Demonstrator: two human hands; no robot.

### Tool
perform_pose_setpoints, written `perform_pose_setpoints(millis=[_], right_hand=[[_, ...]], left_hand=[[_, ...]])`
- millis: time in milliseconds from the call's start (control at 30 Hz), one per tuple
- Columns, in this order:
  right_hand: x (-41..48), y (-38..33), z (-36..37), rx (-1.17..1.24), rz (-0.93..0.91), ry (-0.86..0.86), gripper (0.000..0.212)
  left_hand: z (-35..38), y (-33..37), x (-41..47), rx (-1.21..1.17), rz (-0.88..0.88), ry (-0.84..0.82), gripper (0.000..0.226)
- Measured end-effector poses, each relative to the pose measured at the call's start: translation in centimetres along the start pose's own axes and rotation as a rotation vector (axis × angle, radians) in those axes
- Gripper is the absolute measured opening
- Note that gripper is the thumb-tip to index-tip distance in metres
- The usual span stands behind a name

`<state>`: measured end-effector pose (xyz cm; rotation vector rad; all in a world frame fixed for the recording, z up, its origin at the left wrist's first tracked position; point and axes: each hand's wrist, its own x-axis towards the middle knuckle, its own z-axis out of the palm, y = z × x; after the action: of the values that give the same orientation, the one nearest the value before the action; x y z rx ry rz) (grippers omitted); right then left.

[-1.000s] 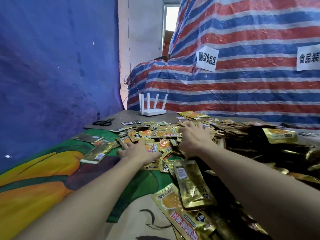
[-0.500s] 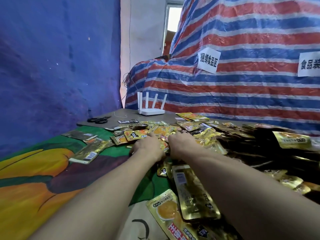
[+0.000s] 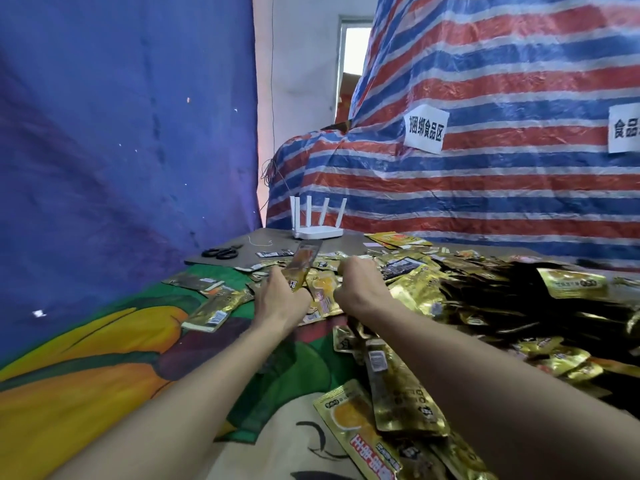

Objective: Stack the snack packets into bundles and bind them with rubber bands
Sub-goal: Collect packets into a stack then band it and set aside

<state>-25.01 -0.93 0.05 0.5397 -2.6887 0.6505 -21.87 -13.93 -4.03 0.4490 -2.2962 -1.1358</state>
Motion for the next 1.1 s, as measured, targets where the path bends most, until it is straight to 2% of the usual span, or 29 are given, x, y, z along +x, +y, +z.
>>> perform_pose_setpoints(millis=[33, 67, 133, 167, 267, 367, 433, 500, 567, 600, 700, 800, 900, 967, 1000, 1100], right_hand=[[-0.2, -0.2, -0.3, 0.064, 0.002, 0.037, 0.018], [-0.6, -0.4, -0.6, 0.129, -0.007, 0.073, 0.037], [-1.6, -0.6, -1.2, 0.242, -0.020, 0.118, 0.055], [-2.1, -0.7, -1.6, 0.283, -0.032, 0.129, 0.055], [-3.9, -0.6, -2.3, 0.385, -0.070, 0.152, 0.041], [-6.1, -0.4, -3.2, 0.491, -0.083, 0.177, 0.037], [-7.9, -0.2, -3.8, 0.620, -0.095, 0.170, 0.042], [-10.1, -0.1, -4.2, 0.782, -0.093, 0.148, 0.059], [-12.1, -0.1, -4.1, 0.878, -0.050, 0.148, 0.074], [-13.1, -0.2, -3.8, 0.894, -0.032, 0.158, 0.074], [-15.6, -0.2, -2.6, 0.772, -0.065, 0.147, 0.047], [-17.1, -0.2, -2.0, 0.784, -0.130, -0.018, 0.044], [-17.1, 0.4, -1.7, 0.842, -0.166, -0.141, 0.046], [-17.1, 0.6, -1.4, 0.789, -0.181, -0.174, 0.054], [-17.0, 0.7, -1.1, 0.759, -0.191, -0.178, 0.056], [-16.8, 0.8, -0.6, 0.684, -0.180, -0.160, 0.052]], left_hand=[[-0.5, 0.1, -0.3, -0.102, 0.009, 0.000, 0.023], [-1.1, 0.3, -0.7, -0.186, 0.019, 0.008, 0.019], [-2.2, 0.8, -1.9, -0.328, 0.047, 0.014, 0.023], [-2.7, 1.0, -2.7, -0.407, 0.071, 0.001, 0.031], [-4.0, 2.2, -5.1, -0.596, 0.143, -0.049, 0.076], [-4.5, 3.0, -7.1, -0.793, 0.140, -0.059, 0.085], [-4.4, 3.6, -8.4, -0.865, 0.098, -0.038, 0.078], [-4.1, 3.9, -9.8, -0.870, 0.084, 0.004, 0.070], [-3.5, 4.0, -10.9, -0.906, 0.067, 0.085, 0.053], [-3.1, 4.1, -11.3, -0.929, 0.036, 0.128, 0.043], [-1.9, 3.5, -11.9, -0.931, -0.057, 0.217, 0.024], [-1.9, 3.2, -12.4, -0.925, -0.048, 0.247, 0.022], [-3.0, 3.1, -13.1, -0.912, 0.096, 0.192, 0.035], [-3.3, 2.9, -13.3, -0.842, 0.156, 0.104, 0.045], [-3.3, 2.9, -13.4, -0.821, 0.177, 0.063, 0.043], [-3.0, 3.1, -13.6, -0.851, 0.240, -0.020, 0.018]])
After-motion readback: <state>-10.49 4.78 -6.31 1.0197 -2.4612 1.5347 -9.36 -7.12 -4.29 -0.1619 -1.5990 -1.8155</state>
